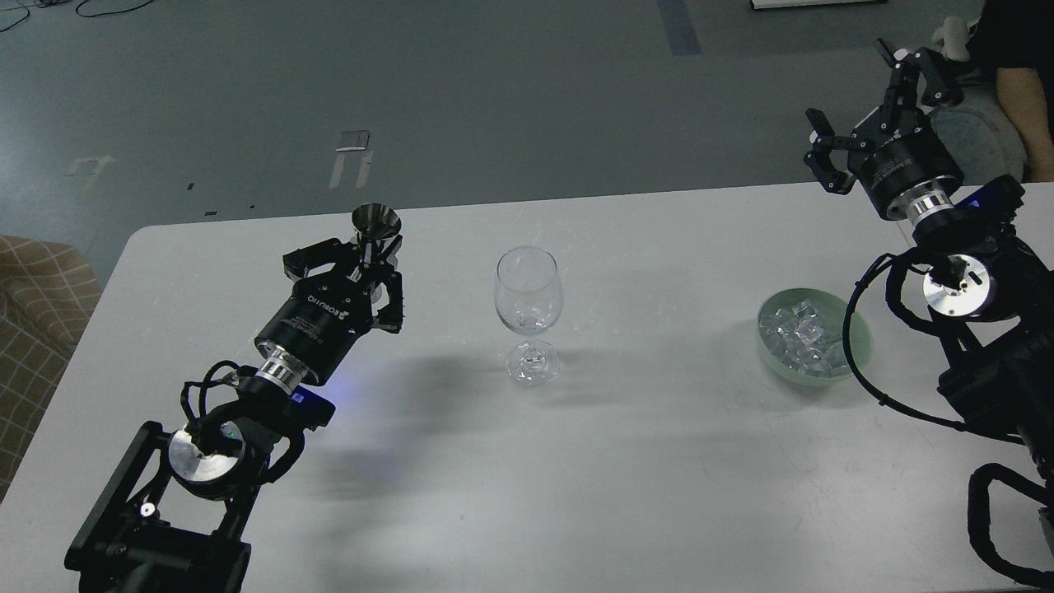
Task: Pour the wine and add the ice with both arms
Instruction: 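Carry the jigger cup with the left gripper to above the wine glass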
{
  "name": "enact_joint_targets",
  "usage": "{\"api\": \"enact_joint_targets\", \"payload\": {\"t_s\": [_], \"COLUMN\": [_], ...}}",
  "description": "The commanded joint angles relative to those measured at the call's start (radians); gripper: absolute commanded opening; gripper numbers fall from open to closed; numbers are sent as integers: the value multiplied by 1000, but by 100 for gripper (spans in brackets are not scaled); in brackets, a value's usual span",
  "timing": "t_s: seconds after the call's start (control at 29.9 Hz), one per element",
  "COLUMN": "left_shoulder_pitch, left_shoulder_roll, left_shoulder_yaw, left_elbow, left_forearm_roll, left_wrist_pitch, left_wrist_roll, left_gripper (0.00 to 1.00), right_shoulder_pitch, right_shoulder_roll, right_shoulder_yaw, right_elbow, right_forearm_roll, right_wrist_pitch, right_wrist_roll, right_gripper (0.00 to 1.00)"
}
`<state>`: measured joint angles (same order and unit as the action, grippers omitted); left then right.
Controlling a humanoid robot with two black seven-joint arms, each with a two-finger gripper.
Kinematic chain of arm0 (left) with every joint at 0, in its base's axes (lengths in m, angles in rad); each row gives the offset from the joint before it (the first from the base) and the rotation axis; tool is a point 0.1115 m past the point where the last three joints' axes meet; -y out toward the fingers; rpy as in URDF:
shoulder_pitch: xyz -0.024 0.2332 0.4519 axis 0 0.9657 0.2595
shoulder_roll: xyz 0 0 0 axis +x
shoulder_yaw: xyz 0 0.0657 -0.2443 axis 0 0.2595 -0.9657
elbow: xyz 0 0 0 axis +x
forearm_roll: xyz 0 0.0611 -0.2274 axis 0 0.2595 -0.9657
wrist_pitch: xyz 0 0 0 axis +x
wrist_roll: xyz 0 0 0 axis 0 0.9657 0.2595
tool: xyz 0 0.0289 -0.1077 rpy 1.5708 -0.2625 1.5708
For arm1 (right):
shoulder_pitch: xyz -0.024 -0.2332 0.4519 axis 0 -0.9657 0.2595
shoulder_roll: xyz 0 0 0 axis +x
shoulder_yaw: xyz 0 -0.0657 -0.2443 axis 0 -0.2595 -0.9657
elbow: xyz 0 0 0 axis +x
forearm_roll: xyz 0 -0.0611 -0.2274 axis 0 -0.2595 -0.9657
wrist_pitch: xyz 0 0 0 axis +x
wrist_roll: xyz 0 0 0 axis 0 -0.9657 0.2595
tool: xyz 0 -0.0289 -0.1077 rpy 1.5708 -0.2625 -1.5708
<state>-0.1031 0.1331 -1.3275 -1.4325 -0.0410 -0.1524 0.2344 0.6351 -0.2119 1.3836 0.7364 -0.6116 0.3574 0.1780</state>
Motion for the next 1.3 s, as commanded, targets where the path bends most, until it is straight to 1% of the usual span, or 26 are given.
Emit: {"api": "enact_joint_targets", "payload": {"t_s": [0.0, 0.47, 0.77, 1.04, 1.27], "left_shoulder_pitch": [0, -18, -36, -70, -86], "left_shoulder_roll": [-7, -12, -9, -10, -10], "left_shoulder_yaw": [4, 19, 71, 79, 114], "left_elbow": [-3, -6, -60, -68, -86], "left_forearm_roll": [13, 76, 133, 154, 197], "left_wrist_pitch": [8, 56, 91, 116, 140], "left_wrist_roll": [0, 0, 0, -1, 2], "left_gripper": [0, 0, 0, 0, 0], "right_shoulder_pitch": [-3, -5, -6, -8, -8], "right_shoulder_roll": [0, 0, 2, 0, 2], "right_shoulder_yaw": [0, 2, 3, 3, 3], "right_elbow": [0, 0, 0, 1, 1], "right_forearm_roll": [1, 1, 1, 3, 1], "right_wrist_pitch": [0, 0, 0, 0, 0], "right_wrist_roll": [2, 2, 2, 2, 2], "right_gripper": [100, 100, 100, 100, 100]}}
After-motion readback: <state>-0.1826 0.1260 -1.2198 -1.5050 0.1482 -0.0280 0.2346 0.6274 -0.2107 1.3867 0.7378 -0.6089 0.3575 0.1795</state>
